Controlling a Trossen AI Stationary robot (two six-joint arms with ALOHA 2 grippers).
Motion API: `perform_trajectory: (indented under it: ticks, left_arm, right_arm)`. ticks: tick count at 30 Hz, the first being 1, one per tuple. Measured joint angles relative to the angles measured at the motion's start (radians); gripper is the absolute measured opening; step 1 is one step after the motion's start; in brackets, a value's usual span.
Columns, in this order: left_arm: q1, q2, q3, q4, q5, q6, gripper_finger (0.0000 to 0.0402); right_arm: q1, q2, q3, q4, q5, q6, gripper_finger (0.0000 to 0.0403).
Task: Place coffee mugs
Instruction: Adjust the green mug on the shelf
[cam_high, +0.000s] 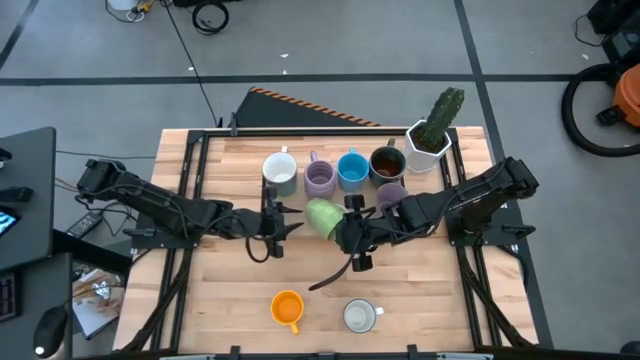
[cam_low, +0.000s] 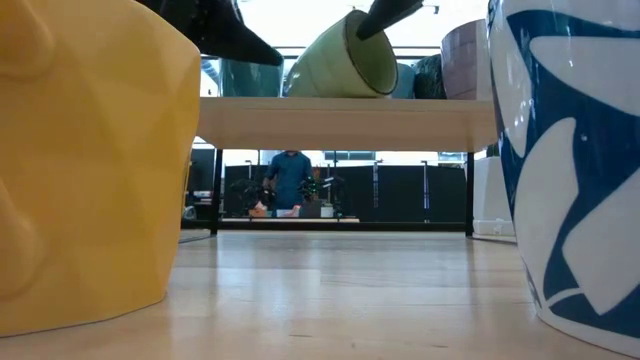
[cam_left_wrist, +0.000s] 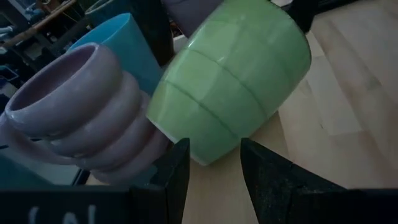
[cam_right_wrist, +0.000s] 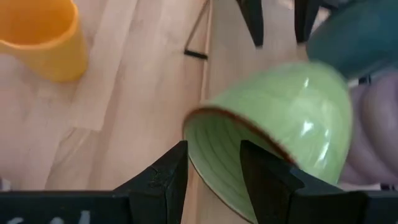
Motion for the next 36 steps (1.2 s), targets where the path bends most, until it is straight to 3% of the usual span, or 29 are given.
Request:
perform_trajectory:
  ticks: [12,18,30,36]
  left_arm:
    - [0.000,0.004,0.000,0.074,0.030,0.023,0.0149]
    - [0.000,0.004,0.000,0.084,0.030,0.023,0.0149]
    - [-0.002,0.004,-0.001,0.087,0.030,-0.015,0.0149]
    - [-0.005,0.004,-0.001,0.086,0.030,-0.039,0.0149]
  right_arm:
    - [0.019,0.000,-0.021,-0.041,0.006,0.058,0.0152]
    - [0.082,0.000,0.015,-0.099,0.083,0.060,0.0152]
    - [0.179,0.000,0.018,-0.067,0.459,-0.277,0.0150]
    - [0.142,0.008,0.003,0.015,0.444,-0.406,0.0152]
